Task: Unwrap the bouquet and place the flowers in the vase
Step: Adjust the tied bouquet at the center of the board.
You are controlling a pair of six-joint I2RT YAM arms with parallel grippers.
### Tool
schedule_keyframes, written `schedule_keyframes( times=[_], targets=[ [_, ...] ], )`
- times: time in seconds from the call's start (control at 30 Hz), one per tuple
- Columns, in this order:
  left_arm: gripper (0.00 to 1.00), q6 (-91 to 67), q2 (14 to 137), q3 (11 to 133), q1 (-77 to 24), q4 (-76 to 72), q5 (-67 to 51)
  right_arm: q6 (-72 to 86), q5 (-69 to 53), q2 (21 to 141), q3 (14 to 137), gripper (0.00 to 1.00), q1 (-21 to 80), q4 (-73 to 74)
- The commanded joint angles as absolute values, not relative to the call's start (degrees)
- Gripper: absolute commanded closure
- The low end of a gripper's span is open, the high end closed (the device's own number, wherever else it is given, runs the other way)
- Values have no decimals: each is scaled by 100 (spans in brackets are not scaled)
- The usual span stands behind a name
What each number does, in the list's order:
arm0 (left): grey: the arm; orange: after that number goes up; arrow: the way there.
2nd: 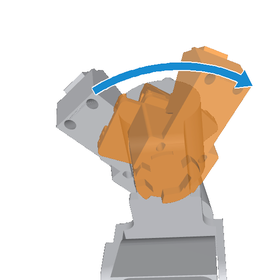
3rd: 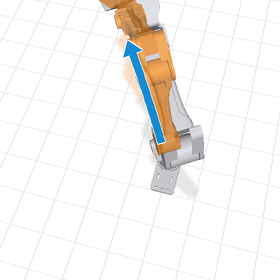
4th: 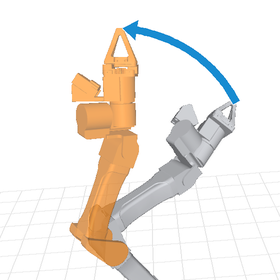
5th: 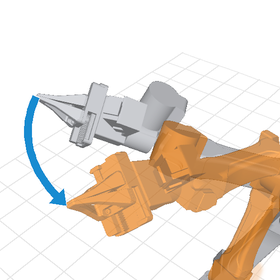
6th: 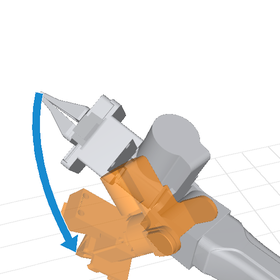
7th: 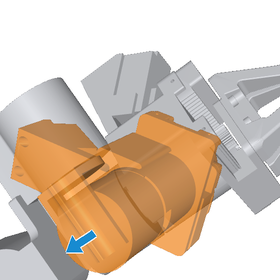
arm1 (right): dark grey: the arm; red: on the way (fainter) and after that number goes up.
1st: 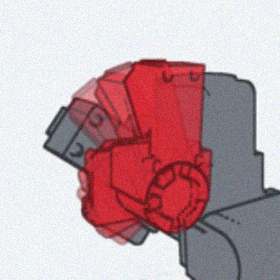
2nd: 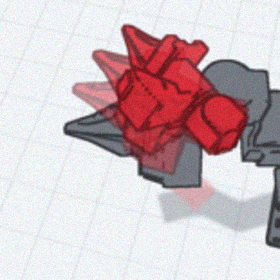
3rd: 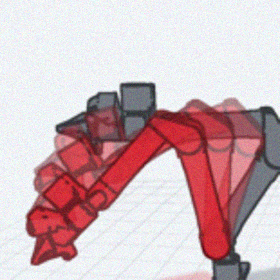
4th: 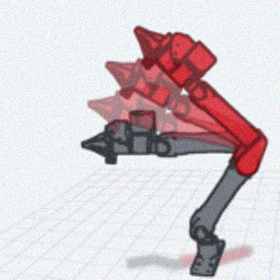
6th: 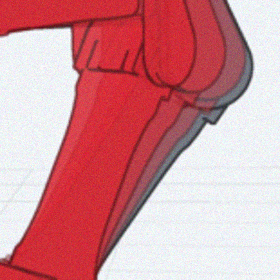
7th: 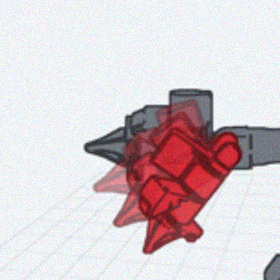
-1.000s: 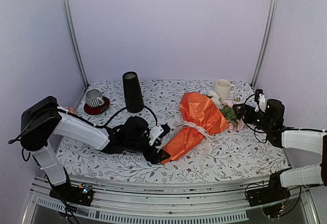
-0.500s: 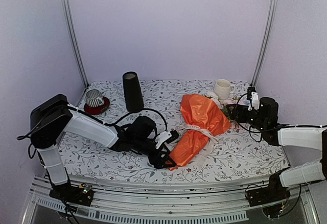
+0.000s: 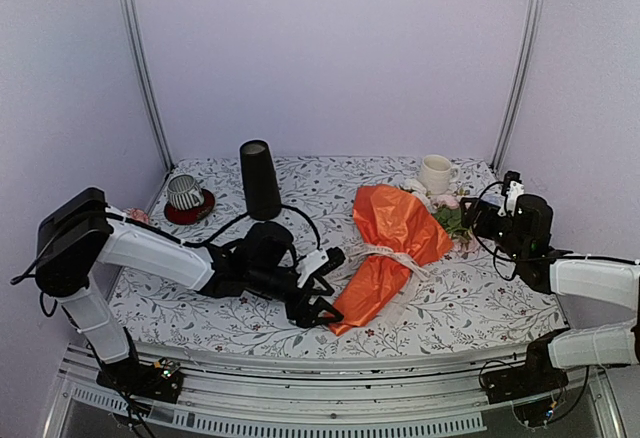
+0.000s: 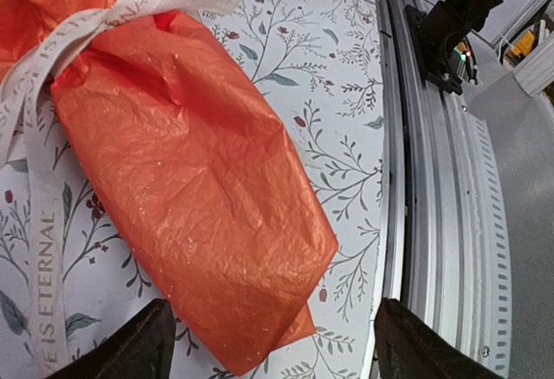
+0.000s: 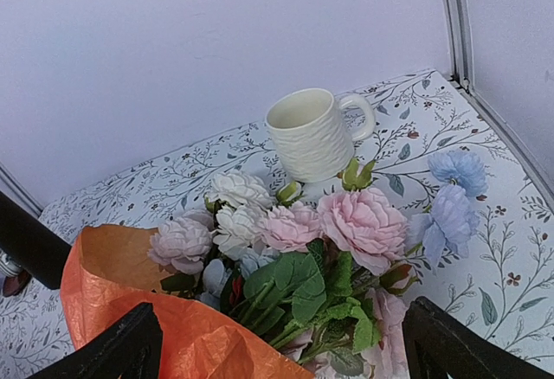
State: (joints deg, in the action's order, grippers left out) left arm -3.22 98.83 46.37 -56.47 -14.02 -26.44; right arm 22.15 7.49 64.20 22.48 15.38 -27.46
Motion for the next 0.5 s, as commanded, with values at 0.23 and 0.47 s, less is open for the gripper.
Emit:
schedule_keyframes(
  times=[0.23,0.47],
  targets=[
    [19,-239,9220,4129,-5675,-1837,-1916,2022,-452,6335,2225,2,1574,-2817],
    [19,-414,9029,3958,-5368,-2113,-1703,2251,-546,5890,2098,9,1976,-1578]
  ],
)
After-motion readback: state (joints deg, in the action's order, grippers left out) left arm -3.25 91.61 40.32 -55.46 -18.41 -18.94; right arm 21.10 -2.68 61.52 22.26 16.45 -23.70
